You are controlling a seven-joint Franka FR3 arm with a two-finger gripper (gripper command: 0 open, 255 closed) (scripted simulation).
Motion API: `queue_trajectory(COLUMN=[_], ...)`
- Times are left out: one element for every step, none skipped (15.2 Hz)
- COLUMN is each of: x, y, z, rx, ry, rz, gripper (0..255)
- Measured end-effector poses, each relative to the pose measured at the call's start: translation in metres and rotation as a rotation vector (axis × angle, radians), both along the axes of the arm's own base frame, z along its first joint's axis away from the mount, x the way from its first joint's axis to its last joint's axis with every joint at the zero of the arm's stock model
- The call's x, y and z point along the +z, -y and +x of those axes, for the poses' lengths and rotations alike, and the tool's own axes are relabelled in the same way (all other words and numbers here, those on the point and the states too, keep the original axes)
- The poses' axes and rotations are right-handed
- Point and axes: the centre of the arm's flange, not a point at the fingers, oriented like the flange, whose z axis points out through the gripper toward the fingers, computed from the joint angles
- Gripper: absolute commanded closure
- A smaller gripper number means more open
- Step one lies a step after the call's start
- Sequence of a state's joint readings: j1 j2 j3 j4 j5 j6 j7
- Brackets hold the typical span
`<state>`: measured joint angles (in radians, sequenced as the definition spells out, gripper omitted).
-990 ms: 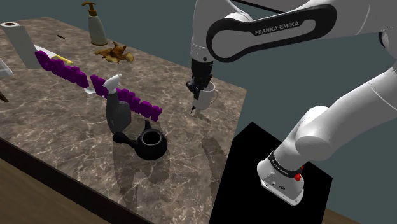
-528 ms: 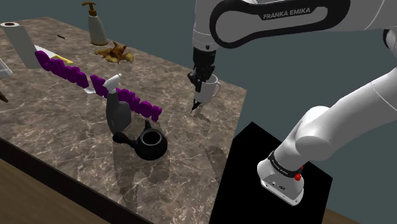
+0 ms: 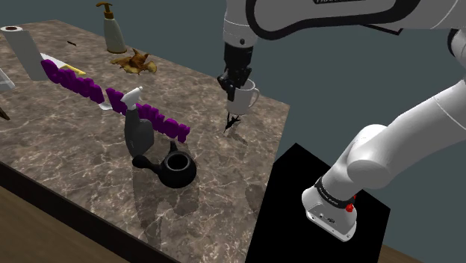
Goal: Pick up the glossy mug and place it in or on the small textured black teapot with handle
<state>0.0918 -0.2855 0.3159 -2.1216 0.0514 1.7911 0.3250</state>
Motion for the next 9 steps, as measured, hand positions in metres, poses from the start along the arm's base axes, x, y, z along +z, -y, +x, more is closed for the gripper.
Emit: queue_trajectory(x=[0.002,0.002,0.005,0.005,0.006,0.007,0.007,0.009,0.009], y=[-0.01,-0.023,-0.037,-0.051,-0.064,-0.077,-0.089,-0.103,-0.115], z=[-0.002,-0.002,0.002,0.004,0.004,0.001,0.002,0.004,0.006], rx=[0.0,0.001,0.001,0.001,0.001,0.001,0.001,0.001,0.001], ry=[0.0,0.0,0.0,0.0,0.0,-0.001,0.0,0.0,0.0], rz=[0.0,0.0,0.0,0.0,0.0,0.0,0.0,0.0,0.0], gripper=[255,255,255,255,255,255,255,255,255])
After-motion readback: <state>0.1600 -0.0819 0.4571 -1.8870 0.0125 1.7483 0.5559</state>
